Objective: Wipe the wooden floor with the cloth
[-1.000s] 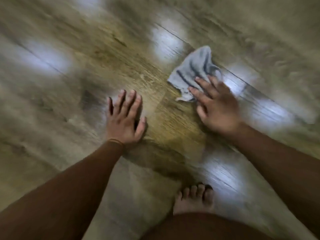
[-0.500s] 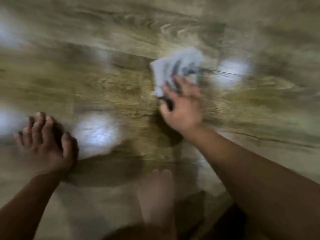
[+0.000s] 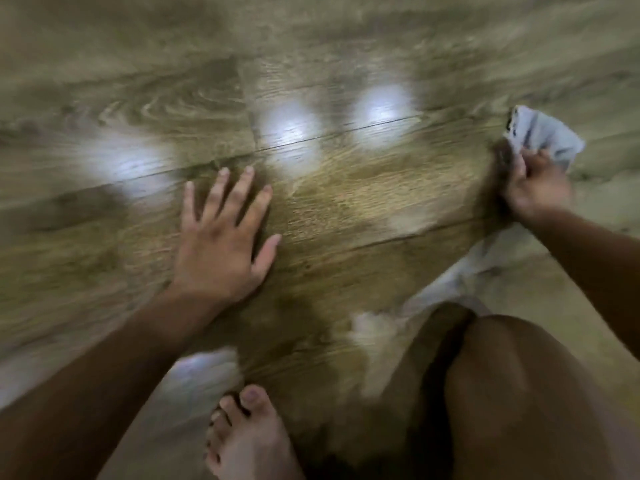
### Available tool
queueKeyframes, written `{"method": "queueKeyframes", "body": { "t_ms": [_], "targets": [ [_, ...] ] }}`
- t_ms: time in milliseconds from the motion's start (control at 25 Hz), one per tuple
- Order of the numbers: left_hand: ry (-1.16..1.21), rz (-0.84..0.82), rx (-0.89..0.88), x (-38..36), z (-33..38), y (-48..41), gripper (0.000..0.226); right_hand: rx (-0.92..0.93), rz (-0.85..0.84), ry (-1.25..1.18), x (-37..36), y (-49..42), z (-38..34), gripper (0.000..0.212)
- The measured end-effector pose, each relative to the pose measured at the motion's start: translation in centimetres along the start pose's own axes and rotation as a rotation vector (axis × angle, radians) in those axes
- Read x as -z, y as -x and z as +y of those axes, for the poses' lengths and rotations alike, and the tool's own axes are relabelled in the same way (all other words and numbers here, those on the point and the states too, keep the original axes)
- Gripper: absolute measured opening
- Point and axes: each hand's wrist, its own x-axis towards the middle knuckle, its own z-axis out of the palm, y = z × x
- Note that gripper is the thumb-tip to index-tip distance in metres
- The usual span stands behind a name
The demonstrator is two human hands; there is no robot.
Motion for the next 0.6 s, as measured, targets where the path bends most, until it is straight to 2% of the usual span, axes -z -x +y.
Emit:
{"method": "queueKeyframes", "body": {
  "t_ms": [80,120,160,240,280,320,360,440,600],
  "targets": [
    [0.025,0.0,-0.038,-0.6,0.4,-3.5,0.066,-0.032,0.048,-0.004,-1.2,2.7,-3.8,0.073],
    [0.048,0.007,-0.035,-1.0,0.2,-4.7,0.064,0.059,0.065,0.011,-2.9,5.6,-5.8,0.07],
    [0.08,0.027,-0.021,-1.3,-0.1,-5.6,0.061,0.21,0.045,0.02,-4.5,9.7,-8.1,0.066],
    [0.133,0.086,0.014,-2.2,-0.5,-6.6,0.054,0.624,-0.138,0.039,-6.7,17.9,-11.3,0.054],
    [0.141,0.094,0.027,-2.6,-0.9,-6.5,0.052,0.772,-0.238,0.028,-6.8,20.5,-11.9,0.05],
    [0.142,0.082,0.033,-3.0,-1.3,-6.3,0.051,0.863,-0.299,0.042,-6.4,21.0,-11.7,0.05],
    [0.145,0.068,0.033,-3.4,-1.5,-6.3,0.052,0.875,-0.292,0.028,-5.4,19.6,-10.5,0.051],
    [0.178,0.052,0.02,-4.2,-2.2,-6.3,0.054,0.62,-0.255,0.104,-3.3,14.4,-5.0,0.059],
    [0.289,0.016,0.026,-5.6,-3.2,-6.2,0.057,-0.117,-0.179,0.183,2.2,-0.4,12.4,0.08]
  ]
}}
